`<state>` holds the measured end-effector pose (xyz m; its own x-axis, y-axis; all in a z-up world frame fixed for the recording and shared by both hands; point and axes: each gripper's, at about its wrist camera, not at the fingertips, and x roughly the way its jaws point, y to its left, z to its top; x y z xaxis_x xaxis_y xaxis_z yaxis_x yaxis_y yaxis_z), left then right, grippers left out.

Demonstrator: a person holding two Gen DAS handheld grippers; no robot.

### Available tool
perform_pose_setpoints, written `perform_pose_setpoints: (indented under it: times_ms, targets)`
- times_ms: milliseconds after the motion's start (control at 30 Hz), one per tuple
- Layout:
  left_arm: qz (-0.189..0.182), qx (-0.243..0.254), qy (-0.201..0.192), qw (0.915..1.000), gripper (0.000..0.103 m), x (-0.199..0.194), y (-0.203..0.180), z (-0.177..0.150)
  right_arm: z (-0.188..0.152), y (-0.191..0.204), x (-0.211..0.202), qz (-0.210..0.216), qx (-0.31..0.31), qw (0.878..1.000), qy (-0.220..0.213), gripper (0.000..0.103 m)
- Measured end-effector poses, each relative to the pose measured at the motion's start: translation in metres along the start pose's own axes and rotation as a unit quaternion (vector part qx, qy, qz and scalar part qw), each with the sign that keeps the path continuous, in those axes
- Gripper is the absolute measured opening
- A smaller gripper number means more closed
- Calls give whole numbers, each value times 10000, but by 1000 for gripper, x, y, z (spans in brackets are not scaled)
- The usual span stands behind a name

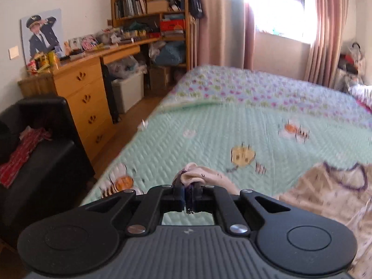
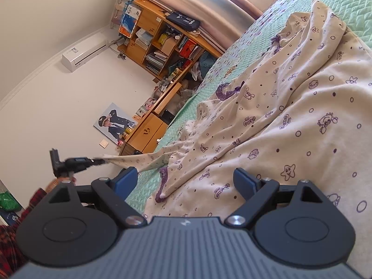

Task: Fold clothes
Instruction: 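Grasp the sleeve end with purple cuff using the left gripper, then lift the held sleeve with the left gripper and carry it across the bed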

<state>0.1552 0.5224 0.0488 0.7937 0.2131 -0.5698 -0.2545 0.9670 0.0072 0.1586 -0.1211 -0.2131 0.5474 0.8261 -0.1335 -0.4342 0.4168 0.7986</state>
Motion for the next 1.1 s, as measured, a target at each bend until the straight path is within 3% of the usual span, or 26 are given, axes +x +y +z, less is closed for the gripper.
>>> perform_pose_setpoints:
  times_ms: [67, 167, 300, 400, 500, 700, 767, 800, 867, 900, 933, 967, 1000, 1033, 1100]
  targets:
    - [-6, 123, -93, 9999, 5, -9, -8, 2, 0, -1, 0, 21, 17, 10000, -9, 90]
    - [441, 915, 136, 9947, 5, -4, -31, -10, 1, -1, -1, 34, 25, 10000, -16, 90]
    - [482, 840, 436, 9943, 5, 14, -31, -28, 1, -1, -1, 43, 26, 10000, -17, 90]
    - [555, 513, 516, 9958, 5, 25, -21, -33, 1, -1, -1, 43, 23, 10000, -14, 90]
    - [273, -61, 394, 9988, 6, 21, -2, -26, 2, -2, -1, 45, 27, 10000, -7, 90]
    - [-154, -391, 601, 9973, 6, -15, 2, -7, 3, -4, -2, 97, 57, 9999, -3, 90]
    - [-619, -666, 743, 9931, 8, -23, 3, -2, 3, -4, -3, 114, 65, 9999, -3, 90]
    - [-869, -813, 817, 9895, 11, -27, 3, -1, 3, -5, -3, 120, 63, 9999, 0, 90]
    - [-672, -1084, 1067, 9861, 16, 6, 26, 2, 3, -6, -3, 145, 73, 9999, -3, 90]
    - [-532, -1218, 1198, 9839, 28, 25, 39, 3, 3, -6, -2, 157, 78, 9998, 1, 90]
    - [17, -1464, 1393, 9794, 36, 47, 55, -1, 3, -6, -2, 166, 83, 9998, 10, 90]
    - [675, -1733, 1599, 9695, 42, 70, 72, -5, 3, -6, -1, 175, 87, 9998, 18, 90]
    - [980, -1874, 1585, 9644, 43, 80, 84, -11, 3, -6, 0, 173, 85, 9998, 25, 90]
    - [1192, -1982, 1513, 9610, 47, 87, 94, -17, 3, -6, 0, 163, 76, 9998, 32, 90]
    - [1068, -2160, 1253, 9624, 76, 85, 104, -32, 3, -5, 0, 146, 60, 9999, 45, 90]
